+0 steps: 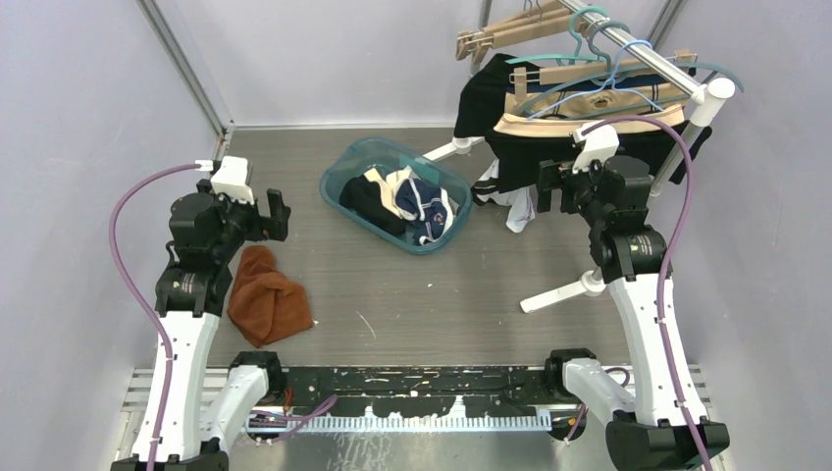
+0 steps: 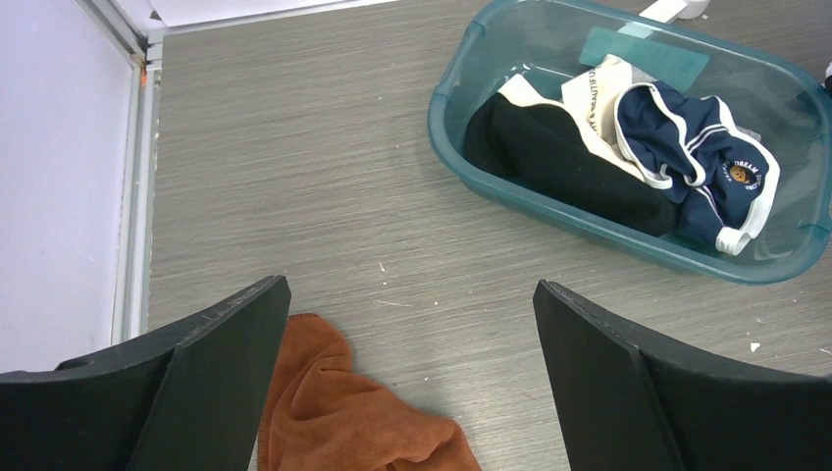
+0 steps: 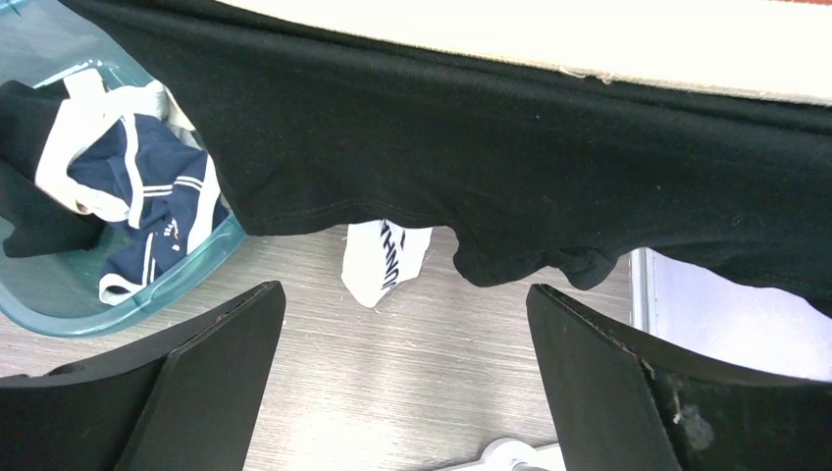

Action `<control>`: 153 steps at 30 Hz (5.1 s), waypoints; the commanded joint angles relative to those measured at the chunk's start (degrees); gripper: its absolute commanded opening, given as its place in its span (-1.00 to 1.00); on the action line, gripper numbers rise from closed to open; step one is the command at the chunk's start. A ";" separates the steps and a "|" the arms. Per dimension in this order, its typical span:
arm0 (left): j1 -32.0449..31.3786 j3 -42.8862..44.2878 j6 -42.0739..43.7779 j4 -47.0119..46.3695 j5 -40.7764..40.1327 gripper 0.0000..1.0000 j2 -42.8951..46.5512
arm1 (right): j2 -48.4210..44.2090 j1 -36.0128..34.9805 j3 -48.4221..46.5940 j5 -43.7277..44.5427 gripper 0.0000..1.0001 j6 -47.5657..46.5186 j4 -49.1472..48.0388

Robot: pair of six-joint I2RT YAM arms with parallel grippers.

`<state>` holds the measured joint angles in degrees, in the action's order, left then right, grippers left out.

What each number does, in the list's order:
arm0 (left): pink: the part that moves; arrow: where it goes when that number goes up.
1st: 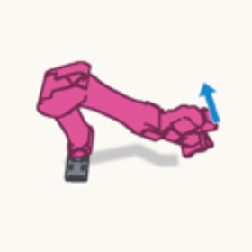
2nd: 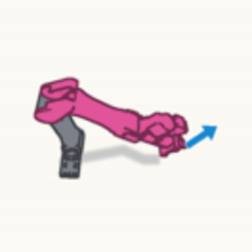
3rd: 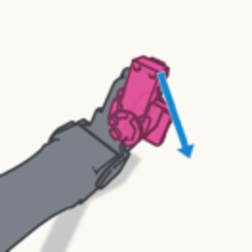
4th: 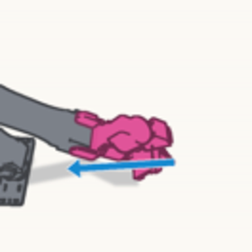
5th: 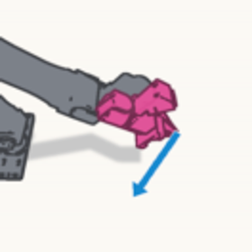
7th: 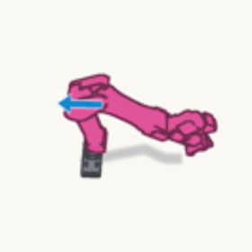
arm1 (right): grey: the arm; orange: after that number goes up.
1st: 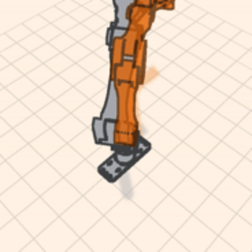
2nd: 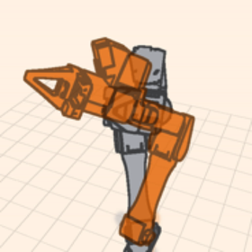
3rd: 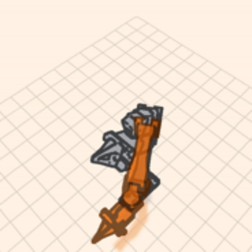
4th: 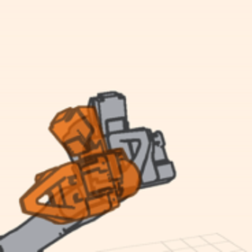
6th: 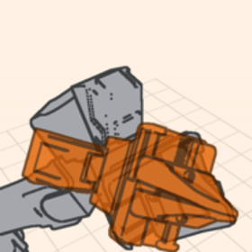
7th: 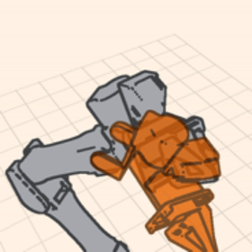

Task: Remove the underwear clipped to the hanger
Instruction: Pick up the hanger from the clothesline.

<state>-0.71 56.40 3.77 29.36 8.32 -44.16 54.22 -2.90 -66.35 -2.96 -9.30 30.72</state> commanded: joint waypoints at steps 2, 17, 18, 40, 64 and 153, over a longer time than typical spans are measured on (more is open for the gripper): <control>-0.36 0.39 0.51 -4.10 0.15 0.96 1.16 | -1.72 -0.37 -3.50 -1.69 1.00 0.87 -1.72; -0.42 0.19 1.95 -5.34 0.29 0.96 1.23 | -0.71 -0.52 -7.73 -2.32 1.00 0.92 0.54; -0.46 0.19 2.17 -5.32 0.29 0.96 1.24 | -0.43 -0.50 -8.12 -2.23 1.00 0.94 0.88; -0.53 -0.26 2.73 -6.34 2.33 0.96 -1.69 | 8.28 -0.53 -30.85 -1.11 1.00 5.40 9.01; -0.52 0.56 -0.56 -8.99 6.57 0.96 -6.50 | 13.41 -0.70 -28.88 1.91 0.34 22.98 -4.34; -0.52 -3.44 0.56 -9.94 8.59 0.96 -3.21 | 13.60 -0.71 -21.88 4.46 -0.60 31.01 -17.08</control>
<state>-1.04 52.99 3.90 22.57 15.86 -48.69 70.11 -3.42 -86.24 1.65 20.97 16.97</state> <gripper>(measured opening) 0.979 0.220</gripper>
